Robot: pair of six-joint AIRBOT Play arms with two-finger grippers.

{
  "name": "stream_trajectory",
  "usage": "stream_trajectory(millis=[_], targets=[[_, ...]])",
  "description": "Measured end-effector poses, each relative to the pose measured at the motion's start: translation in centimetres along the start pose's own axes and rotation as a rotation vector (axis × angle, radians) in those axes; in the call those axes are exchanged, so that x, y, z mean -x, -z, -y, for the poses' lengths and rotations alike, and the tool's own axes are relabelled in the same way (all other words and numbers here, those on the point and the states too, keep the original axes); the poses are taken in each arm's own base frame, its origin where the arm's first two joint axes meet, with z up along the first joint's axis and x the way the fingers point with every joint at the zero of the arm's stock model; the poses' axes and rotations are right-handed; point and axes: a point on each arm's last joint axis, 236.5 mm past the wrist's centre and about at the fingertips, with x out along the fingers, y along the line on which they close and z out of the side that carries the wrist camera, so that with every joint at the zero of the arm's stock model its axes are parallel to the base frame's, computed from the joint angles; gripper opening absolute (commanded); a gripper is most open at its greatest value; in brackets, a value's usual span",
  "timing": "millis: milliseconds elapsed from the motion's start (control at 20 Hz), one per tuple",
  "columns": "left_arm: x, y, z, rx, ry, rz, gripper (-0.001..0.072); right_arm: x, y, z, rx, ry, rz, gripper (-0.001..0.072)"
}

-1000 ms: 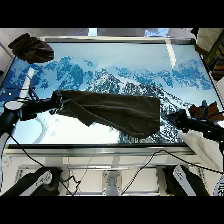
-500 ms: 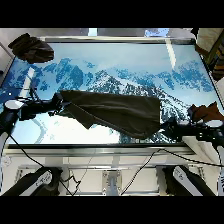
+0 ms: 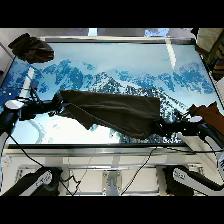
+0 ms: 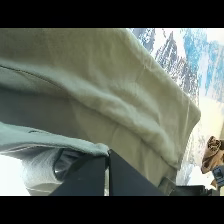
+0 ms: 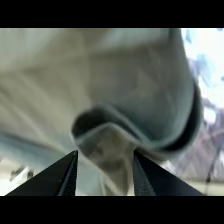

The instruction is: Fold the shirts.

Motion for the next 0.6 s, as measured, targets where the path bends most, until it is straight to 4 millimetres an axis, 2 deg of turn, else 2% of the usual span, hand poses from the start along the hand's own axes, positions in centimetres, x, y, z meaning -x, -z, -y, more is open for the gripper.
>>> stream_trajectory(millis=[100, 200, 400, 600], targets=[[0.0, 0.0, 0.0, -0.001, 0.0, 0.0, 0.0015, 0.2, -1.1, -0.5, 0.009, -0.004, 0.036, 0.0393], [0.0, 0.0, 0.0, -0.003, -0.001, 0.001, 0.0015, 0.5, -2.1, -1.0, 0.017, -0.011, 0.067, 0.0303], [0.0, 0.0, 0.0, -0.004, -0.002, 0.002, 0.0015, 0.8, -2.9, -1.6, 0.024, -0.021, 0.092, 0.0304], [0.0, -0.1, 0.0, -0.006, -0.002, 0.002, 0.0015, 0.8, -2.3, -1.9, 0.03, -0.025, 0.062, 0.0305]])
